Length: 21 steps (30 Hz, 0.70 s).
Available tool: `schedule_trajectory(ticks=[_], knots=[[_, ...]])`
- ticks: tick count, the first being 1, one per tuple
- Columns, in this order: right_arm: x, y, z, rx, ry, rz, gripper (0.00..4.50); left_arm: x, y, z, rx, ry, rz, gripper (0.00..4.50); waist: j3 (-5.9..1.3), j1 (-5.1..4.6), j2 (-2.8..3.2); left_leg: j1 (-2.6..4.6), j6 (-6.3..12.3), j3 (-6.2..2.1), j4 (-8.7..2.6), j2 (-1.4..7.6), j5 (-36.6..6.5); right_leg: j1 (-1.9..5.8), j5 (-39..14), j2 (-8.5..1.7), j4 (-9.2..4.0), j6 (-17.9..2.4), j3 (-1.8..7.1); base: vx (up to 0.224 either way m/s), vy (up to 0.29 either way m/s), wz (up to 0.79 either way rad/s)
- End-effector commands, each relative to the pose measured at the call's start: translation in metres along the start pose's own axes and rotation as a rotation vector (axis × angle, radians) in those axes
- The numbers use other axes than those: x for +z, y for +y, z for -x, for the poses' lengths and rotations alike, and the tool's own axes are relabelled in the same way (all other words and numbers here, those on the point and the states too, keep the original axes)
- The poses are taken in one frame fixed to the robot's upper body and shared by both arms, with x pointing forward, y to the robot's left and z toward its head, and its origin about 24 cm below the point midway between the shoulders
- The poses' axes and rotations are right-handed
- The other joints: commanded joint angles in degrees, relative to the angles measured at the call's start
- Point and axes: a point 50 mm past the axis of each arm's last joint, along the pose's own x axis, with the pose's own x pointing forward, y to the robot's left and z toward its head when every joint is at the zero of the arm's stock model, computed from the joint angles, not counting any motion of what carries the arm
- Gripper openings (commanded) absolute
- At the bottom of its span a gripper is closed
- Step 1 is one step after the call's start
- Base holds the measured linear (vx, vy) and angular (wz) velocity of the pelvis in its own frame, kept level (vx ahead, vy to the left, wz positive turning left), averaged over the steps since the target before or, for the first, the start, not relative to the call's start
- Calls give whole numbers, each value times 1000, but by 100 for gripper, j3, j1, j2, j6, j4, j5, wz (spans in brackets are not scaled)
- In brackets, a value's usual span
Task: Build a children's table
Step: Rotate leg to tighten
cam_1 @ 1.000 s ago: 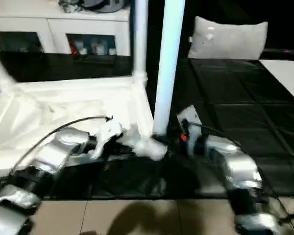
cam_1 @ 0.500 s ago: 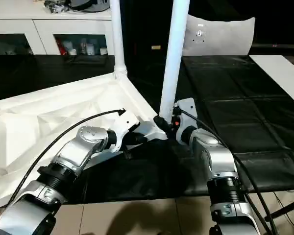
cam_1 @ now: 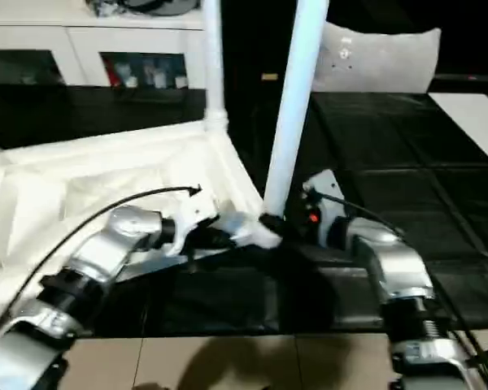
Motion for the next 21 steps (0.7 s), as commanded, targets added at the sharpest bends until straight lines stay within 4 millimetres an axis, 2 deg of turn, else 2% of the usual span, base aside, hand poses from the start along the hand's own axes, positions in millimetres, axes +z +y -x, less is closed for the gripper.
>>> schedule_trajectory(ticks=[1,4,7,11,21], knots=[[7,-4,15,37,-23,46,411,-4,-12,1,-157,25,-45,0,-366,13,-43,-3,358,33,-315,91,-920,337,-1246,-346,-387,-1142,199,0,0,0],[4,2,21,135,-6,48,411,-1,-13,6,-207,14,-68,0,-372,48,-55,-5,402,37,-305,105,-860,346,-999,-344,-352,-1232,194,0,0,0],[2,6,22,206,0,41,411,-1,-16,8,-270,22,-76,0,-367,99,-68,-6,414,46,-300,100,-895,347,-1131,-354,-354,-1244,187,0,0,0],[1,12,20,276,-4,10,379,-3,-17,10,-294,40,-81,0,-354,122,-61,2,345,44,-310,104,-980,325,-1432,-351,-381,-1164,189,0,0,0],[-4,17,21,332,17,-13,291,-5,-17,10,-291,42,-82,0,-370,139,-54,-8,300,31,-306,99,-931,333,-1380,-357,-371,-1125,184,0,0,0]])
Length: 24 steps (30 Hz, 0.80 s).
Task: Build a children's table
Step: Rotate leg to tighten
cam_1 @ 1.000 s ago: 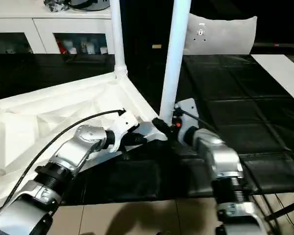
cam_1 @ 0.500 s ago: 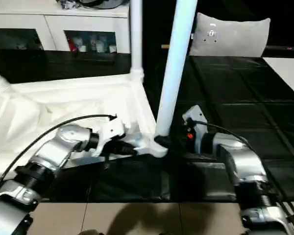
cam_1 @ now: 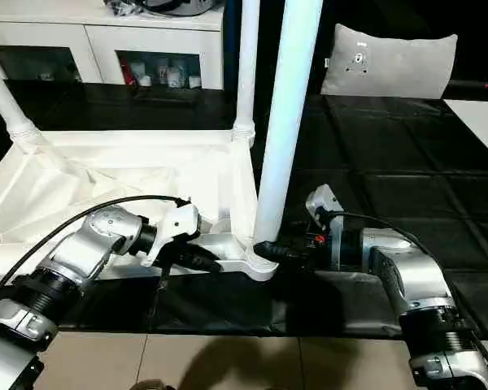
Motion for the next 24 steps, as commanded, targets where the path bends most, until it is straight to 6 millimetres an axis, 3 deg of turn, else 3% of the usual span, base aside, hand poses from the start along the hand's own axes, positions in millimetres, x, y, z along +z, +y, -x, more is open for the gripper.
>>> schedule_trajectory(ticks=[1,7,13,17,19,21,22,24], knots=[[1,0,4,-4,3,7,278,4,-6,-8,-82,13,-39,0,-371,-14,-55,-9,299,33,-332,99,-932,331,-1393,-346,-386,-1120,189,0,0,0],[0,3,0,14,8,-1,224,4,-6,-9,-78,8,-33,0,-374,-14,-57,-11,303,32,-330,98,-885,336,-1354,-345,-377,-1129,189,0,0,0],[-1,10,-15,-4,-11,-21,207,7,-6,-15,-32,-38,12,0,-364,-25,-51,-9,259,27,-341,96,-924,325,-1479,-345,-392,-1079,187,0,0,0],[0,-2,-34,-229,-29,-39,203,12,3,-25,125,-61,97,0,-319,-92,-45,14,100,17,-374,75,-1234,283,-2318,-350,-490,-829,178,0,0,0],[2,-13,-43,-399,-42,-85,201,17,10,-31,225,-83,148,0,-315,-171,-51,11,-25,-6,-382,47,-1340,272,-2738,-349,-520,-668,158,0,0,0],[2,-18,-46,-483,-45,-116,199,19,14,-34,272,-90,181,0,-315,-241,-50,-25,-52,-33,-392,31,-1328,301,-2833,-345,-524,-561,144,0,0,0],[2,-22,-51,-572,-46,-142,198,23,18,-38,340,-96,214,0,-318,-286,-15,-2,-42,-30,-382,30,-1441,268,-2846,-340,-559,-535,150,0,0,0],[2,-24,-57,-641,-38,-141,198,27,21,-44,395,-112,239,0,-327,-343,-36,-12,-18,-28,-373,21,-1392,272,-2641,-321,-544,-590,155,0,0,0]])
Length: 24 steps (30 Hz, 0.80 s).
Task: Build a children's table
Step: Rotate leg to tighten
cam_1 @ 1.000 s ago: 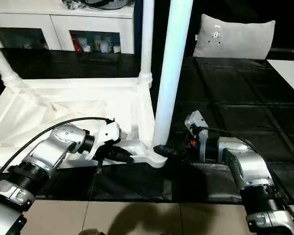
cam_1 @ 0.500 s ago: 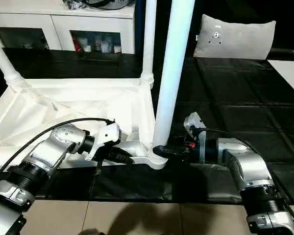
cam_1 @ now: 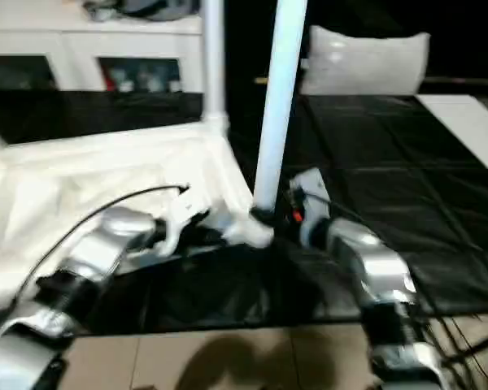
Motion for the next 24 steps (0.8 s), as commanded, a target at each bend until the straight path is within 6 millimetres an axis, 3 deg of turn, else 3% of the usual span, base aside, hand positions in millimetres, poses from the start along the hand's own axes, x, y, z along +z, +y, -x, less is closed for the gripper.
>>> schedule_trajectory(ticks=[1,5,8,14,17,24], knots=[[-14,2,-8,-79,76,-26,198,12,-10,-12,-9,-53,16,0,-331,22,-46,-28,22,-17,-408,20,-1356,257,-2549,-312,-530,-622,139,0,0,0],[-15,6,-10,-70,49,-39,198,15,-14,-14,-25,-62,-14,0,-346,31,-39,-39,181,7,-398,23,-1208,270,-2224,-318,-519,-699,162,0,0,0],[-13,6,-9,-49,35,-54,263,12,-12,-12,-20,-51,-35,0,-345,40,-10,-38,197,10,-402,33,-1163,277,-2069,-315,-512,-761,166,0,0,0],[-16,3,0,-1,46,-33,318,5,-10,-5,-45,-40,-74,0,-363,74,-5,-30,183,13,-404,56,-1069,305,-1592,-313,-454,-935,177,0,0,0],[-17,-1,13,83,89,-14,340,0,-8,1,-77,-23,-112,0,-368,91,-18,-37,270,24,-390,54,-941,332,-1320,-315,-431,-1026,182,0,0,0],[-9,-22,34,102,91,-8,398,-7,-2,13,-125,-10,-167,0,-351,126,-35,-25,251,24,-398,63,-1050,312,-1795,-331,-465,-934,172,0,0,0]])
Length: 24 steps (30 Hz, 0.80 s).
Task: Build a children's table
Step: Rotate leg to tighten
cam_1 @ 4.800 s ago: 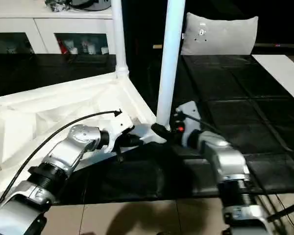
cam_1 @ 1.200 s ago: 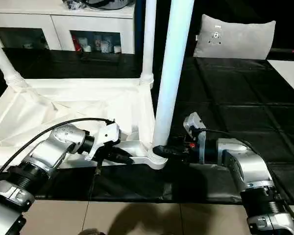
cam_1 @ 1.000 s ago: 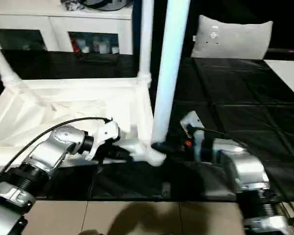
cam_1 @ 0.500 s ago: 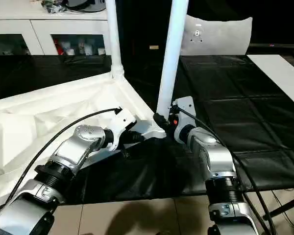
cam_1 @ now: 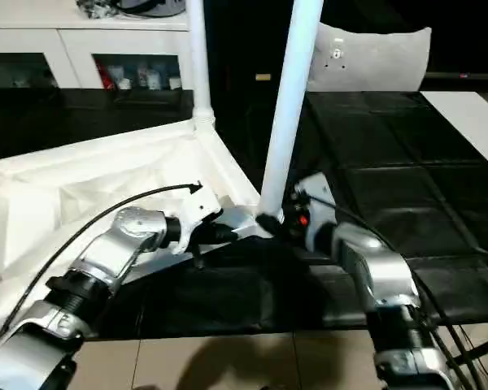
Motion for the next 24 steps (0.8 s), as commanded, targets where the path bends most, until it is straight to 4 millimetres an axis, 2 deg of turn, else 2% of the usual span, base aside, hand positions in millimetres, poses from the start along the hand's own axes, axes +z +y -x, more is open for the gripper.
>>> schedule_trajectory(ticks=[1,4,8,10,13,17,19,24], knots=[[9,-5,10,21,-33,2,404,-2,-4,2,-60,-6,-29,0,-346,36,-59,-18,251,19,-330,64,-1050,320,-1797,-348,-463,-909,192,0,0,0],[12,-5,15,50,-47,29,437,-3,-4,5,-82,-11,-40,0,-349,63,-62,-17,258,24,-325,66,-1014,319,-1693,-346,-445,-928,195,0,0,0],[16,-7,20,37,-58,198,447,-4,-8,10,-161,-24,-77,0,-352,109,-76,-17,265,37,-315,71,-914,309,-1585,-353,-426,-957,201,0,0,0],[14,-1,24,156,-17,142,447,-3,-11,11,-199,-33,-100,0,-356,124,-84,-20,295,30,-318,70,-909,324,-1578,-354,-418,-960,200,0,0,0],[18,3,27,235,-40,173,447,-2,-14,12,-248,-46,-115,0,-357,155,-81,-11,364,37,-313,95,-921,310,-1445,-351,-404,-1027,202,0,0,0],[17,5,28,288,-24,207,447,-1,-18,14,-312,-36,-128,0,-352,194,-77,4,322,35,-320,104,-990,297,-1605,-368,-411,-1025,200,0,0,0],[15,9,29,365,-17,170,447,-2,-19,15,-341,-30,-136,0,-352,212,-76,1,328,38,-318,105,-981,302,-1553,-363,-403,-1044,202,0,0,0],[11,14,32,435,8,129,393,-2,-20,15,-348,-29,-138,0,-361,262,-83,-10,346,37,-308,105,-914,316,-1397,-357,-375,-1087,190,0,0,0]])
